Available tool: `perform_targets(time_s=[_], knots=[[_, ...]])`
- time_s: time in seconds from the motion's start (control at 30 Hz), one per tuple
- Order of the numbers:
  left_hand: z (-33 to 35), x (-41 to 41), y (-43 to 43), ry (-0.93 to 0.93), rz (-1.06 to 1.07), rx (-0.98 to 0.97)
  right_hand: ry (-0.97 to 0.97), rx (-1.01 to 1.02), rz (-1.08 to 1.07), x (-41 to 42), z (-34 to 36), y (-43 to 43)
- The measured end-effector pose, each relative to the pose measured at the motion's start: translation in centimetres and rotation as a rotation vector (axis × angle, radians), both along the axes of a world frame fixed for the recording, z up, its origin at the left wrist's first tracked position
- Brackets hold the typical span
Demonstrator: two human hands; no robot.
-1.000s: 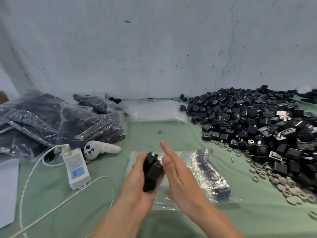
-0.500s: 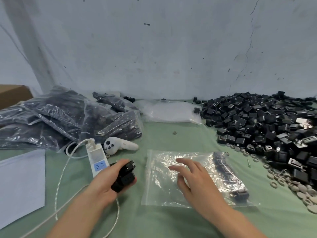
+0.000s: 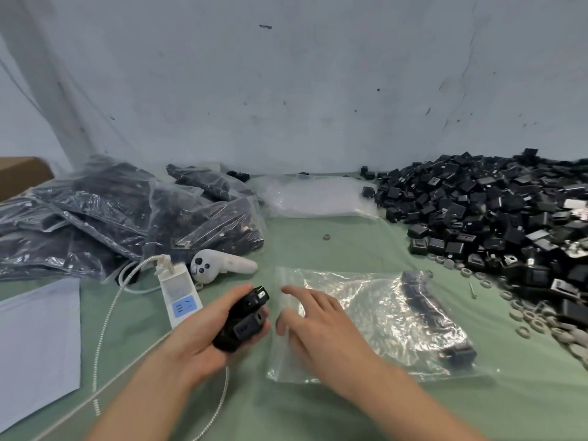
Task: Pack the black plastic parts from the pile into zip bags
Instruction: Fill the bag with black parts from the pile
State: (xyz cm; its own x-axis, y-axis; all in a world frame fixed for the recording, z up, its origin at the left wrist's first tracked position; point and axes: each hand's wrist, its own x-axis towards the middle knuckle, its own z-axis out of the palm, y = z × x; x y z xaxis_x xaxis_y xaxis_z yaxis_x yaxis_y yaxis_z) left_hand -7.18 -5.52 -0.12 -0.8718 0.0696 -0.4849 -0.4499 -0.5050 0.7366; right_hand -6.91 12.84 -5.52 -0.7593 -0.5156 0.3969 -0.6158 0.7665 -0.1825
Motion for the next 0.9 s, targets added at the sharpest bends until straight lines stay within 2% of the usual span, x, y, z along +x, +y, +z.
perform_targets(time_s=[0.13, 0.2, 0.3, 0.6, 0.67, 0.77, 0.9], knots=[[0.8, -0.2, 1.6, -0.029, -0.06, 0.137, 0.059, -0.273, -0.005, 0.6, 0.8, 0.1], [1.1, -0.1, 2.3, -0.033, -0.042, 0.191, 0.065, -0.313, -0.005, 0.6, 1.2, 0.6], [1.2, 0.0, 2.8, 0.019, -0.028, 0.123, 0.057, -0.322, -0.007, 0.9, 1.5, 1.2], [-0.1, 0.8, 3.6, 0.259, -0.023, -0.351, 0.16, -0.372, 0.027, 1.8, 2.5, 1.0], [-0.5, 1.0, 3.9, 0.315, -0.005, -0.559, 0.178, -0.367, 0.035, 1.9, 2.6, 0.9], [-1.1, 1.2, 4.4, 0.491, 0.006, -0.849, 0.185, -0.339, 0.059, 2.2, 2.6, 0.7], [-0.9, 1.2, 4.2, 0.767, -0.003, -0.994, 0.175, -0.358, 0.067, 2.3, 3.0, 1.0]])
